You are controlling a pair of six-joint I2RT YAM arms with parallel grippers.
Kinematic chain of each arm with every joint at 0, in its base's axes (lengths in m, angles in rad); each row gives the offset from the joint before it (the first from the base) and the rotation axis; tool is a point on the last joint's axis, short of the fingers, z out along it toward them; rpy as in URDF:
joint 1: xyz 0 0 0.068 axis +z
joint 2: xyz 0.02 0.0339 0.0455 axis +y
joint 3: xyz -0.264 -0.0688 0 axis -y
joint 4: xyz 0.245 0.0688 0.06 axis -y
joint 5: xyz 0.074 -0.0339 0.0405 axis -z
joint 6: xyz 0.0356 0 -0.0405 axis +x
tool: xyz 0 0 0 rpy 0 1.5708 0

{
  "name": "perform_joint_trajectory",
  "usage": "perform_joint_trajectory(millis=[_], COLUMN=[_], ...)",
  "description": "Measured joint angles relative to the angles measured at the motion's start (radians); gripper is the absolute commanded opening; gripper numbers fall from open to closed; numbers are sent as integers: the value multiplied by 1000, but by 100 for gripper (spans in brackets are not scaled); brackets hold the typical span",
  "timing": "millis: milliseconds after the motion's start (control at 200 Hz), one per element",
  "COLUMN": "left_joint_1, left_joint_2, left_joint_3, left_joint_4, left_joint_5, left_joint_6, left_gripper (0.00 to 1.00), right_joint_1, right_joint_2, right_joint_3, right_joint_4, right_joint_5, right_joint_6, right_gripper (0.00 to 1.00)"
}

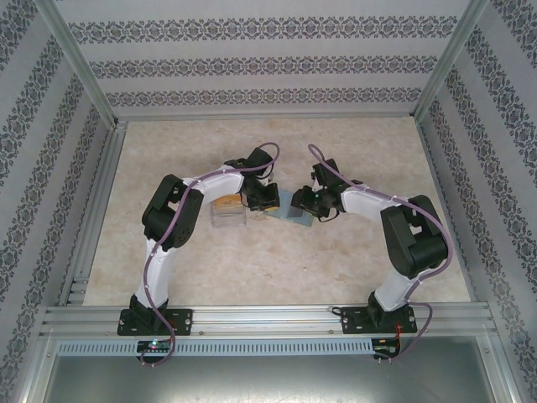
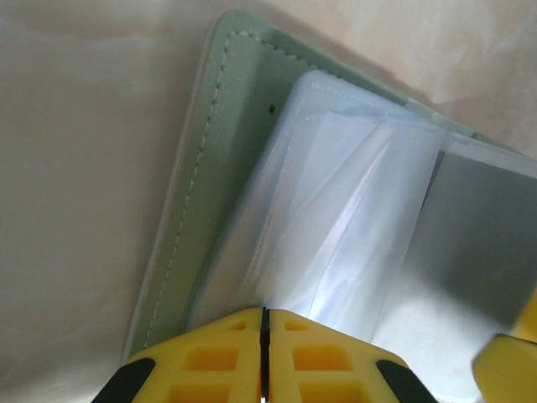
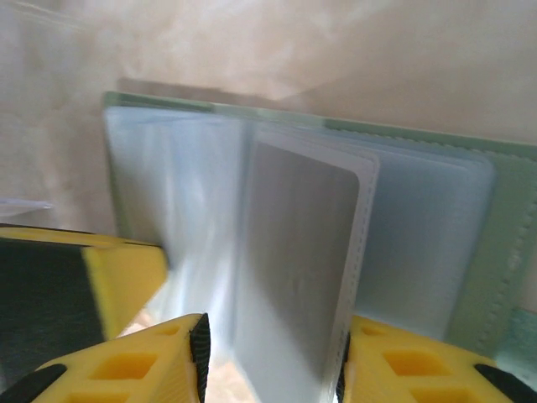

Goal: Take the credit cards out of the card holder

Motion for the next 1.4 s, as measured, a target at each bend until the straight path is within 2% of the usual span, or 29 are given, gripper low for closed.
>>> perform_joint_trajectory(millis=[355, 600, 1084, 1399], left_joint_1=[0, 3, 3, 2], left_joint_2=[-5, -45, -95, -10], left_joint_3=[0, 0, 53, 71], left_joint_4=[-3, -51, -89, -89], left_joint_5=[-9, -71, -99, -76], left_joint_6=[0, 2, 12, 19], left_gripper=[10, 10, 12, 12], right_joint_1=[6, 5, -29, -29], right_joint_2=[-7, 37, -24, -1], right_joint_3=[11, 28, -54, -61], right_joint_4=[143, 228, 201, 184], right_joint_5=[-109, -161, -111, -92], right_joint_6=[98, 161, 153, 153], right_gripper=[45, 44, 39, 33])
